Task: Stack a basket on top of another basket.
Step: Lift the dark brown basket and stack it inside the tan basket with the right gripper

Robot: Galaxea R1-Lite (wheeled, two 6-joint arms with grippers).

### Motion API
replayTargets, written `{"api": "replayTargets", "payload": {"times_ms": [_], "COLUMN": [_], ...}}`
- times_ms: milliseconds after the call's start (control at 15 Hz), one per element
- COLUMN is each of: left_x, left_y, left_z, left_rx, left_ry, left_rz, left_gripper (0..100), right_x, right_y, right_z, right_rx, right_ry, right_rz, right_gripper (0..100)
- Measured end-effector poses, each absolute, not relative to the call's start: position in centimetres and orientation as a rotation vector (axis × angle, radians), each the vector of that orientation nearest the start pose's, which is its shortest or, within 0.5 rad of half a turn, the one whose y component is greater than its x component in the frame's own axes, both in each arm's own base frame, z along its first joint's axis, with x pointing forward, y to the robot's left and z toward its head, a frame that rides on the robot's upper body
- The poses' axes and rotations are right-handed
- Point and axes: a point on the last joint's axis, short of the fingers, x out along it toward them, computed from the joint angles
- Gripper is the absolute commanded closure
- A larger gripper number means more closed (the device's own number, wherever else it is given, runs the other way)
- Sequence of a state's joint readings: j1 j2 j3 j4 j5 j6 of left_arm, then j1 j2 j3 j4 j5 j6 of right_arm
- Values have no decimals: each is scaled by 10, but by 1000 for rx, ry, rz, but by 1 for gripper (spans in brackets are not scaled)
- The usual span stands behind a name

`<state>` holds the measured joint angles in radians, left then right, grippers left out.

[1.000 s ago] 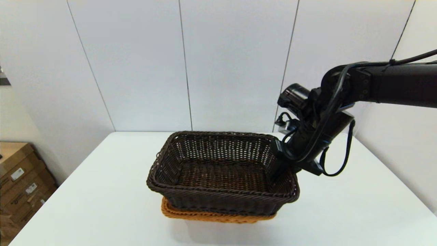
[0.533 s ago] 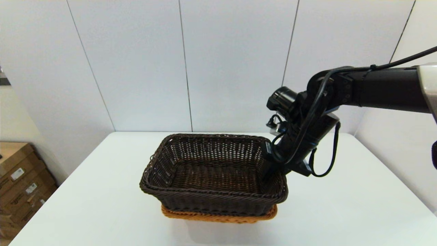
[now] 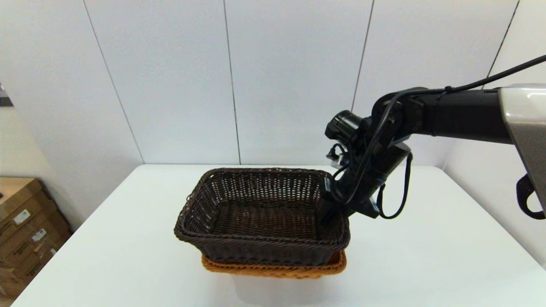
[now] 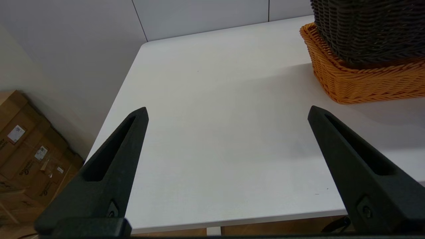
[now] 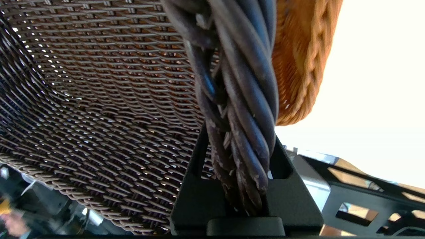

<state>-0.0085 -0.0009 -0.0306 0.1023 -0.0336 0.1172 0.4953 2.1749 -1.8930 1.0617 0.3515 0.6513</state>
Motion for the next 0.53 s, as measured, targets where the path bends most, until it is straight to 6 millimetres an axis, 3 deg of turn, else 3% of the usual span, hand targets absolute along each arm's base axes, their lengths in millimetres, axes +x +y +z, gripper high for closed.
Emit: {"api": "replayTargets", "payload": {"times_ms": [533], "left_x": [-26], "left_y": [-1], "left_z": [73], "left_rx": [116], "left_ry": [69], "left_rz": [-47], "left_gripper": [0], "right_x": [350], "right_y": [181], "right_z": [161], "right_rx": [427], "right_ry": [1536], "right_rz": [206], "right_gripper": [100]}}
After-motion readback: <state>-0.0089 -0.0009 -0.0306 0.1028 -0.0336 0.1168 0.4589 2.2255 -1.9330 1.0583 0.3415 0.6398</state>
